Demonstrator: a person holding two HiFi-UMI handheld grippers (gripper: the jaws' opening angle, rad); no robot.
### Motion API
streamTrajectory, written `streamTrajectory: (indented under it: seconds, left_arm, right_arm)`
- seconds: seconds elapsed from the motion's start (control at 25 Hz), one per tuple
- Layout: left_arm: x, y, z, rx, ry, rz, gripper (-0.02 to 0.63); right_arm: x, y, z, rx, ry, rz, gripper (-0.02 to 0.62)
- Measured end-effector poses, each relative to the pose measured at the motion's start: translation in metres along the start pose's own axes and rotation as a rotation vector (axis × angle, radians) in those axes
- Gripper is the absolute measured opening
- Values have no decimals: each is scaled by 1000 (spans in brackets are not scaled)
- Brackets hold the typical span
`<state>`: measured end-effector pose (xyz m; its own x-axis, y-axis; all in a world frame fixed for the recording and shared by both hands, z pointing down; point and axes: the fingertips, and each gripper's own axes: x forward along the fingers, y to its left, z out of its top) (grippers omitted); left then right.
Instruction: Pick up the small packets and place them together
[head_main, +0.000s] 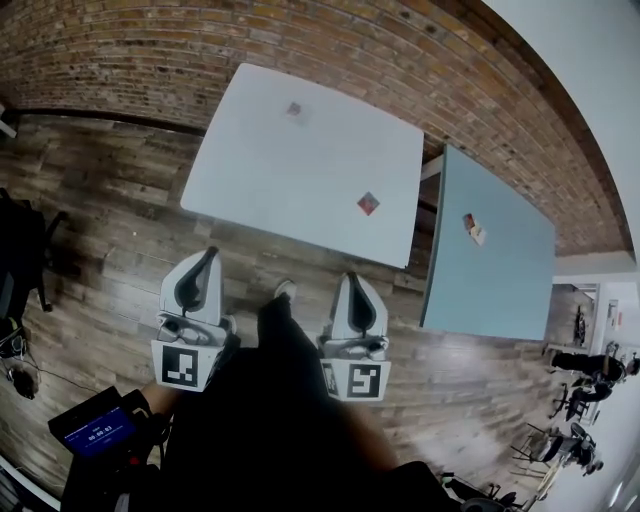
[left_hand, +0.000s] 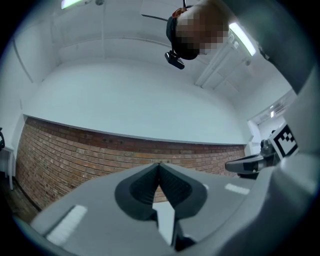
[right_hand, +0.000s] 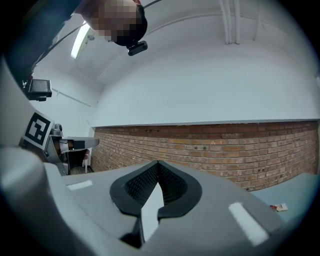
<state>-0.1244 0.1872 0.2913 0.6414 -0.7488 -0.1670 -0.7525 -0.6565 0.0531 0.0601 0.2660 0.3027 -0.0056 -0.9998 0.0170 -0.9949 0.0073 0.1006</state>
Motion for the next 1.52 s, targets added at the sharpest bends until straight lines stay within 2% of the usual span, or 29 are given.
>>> streamTrajectory:
  seconds: [0.16, 0.4, 0.52, 0.6, 0.8, 0.96, 1.2, 1.52]
  left_arm:
    - [50, -14, -3, 22, -15, 21, 0]
    - [110, -34, -15, 24, -43, 54, 0]
    - [129, -32, -31, 11, -4, 71, 0]
    - [139, -27, -39, 3, 24, 69, 0]
    - [173, -13, -49, 10, 31, 20, 0]
    - [200, -6, -54, -29, 60, -13, 0]
    - [220, 2, -60, -41, 85, -44, 0]
    - [228, -2, -69, -64, 104, -80, 0]
  right_arm:
    - [35, -42, 5, 6, -42, 27, 2]
    - [71, -107, -5, 6, -24, 67, 2]
    - [90, -126, -9, 6, -15, 63, 2]
    - [100, -131, -13, 15, -2, 55, 2]
    - [128, -138, -17, 41, 10, 5, 2]
    - [141, -145, -22, 69, 25, -46, 2]
    - [152, -170, -41, 105, 77, -113, 3]
    - [165, -177, -63, 131, 143, -92, 14]
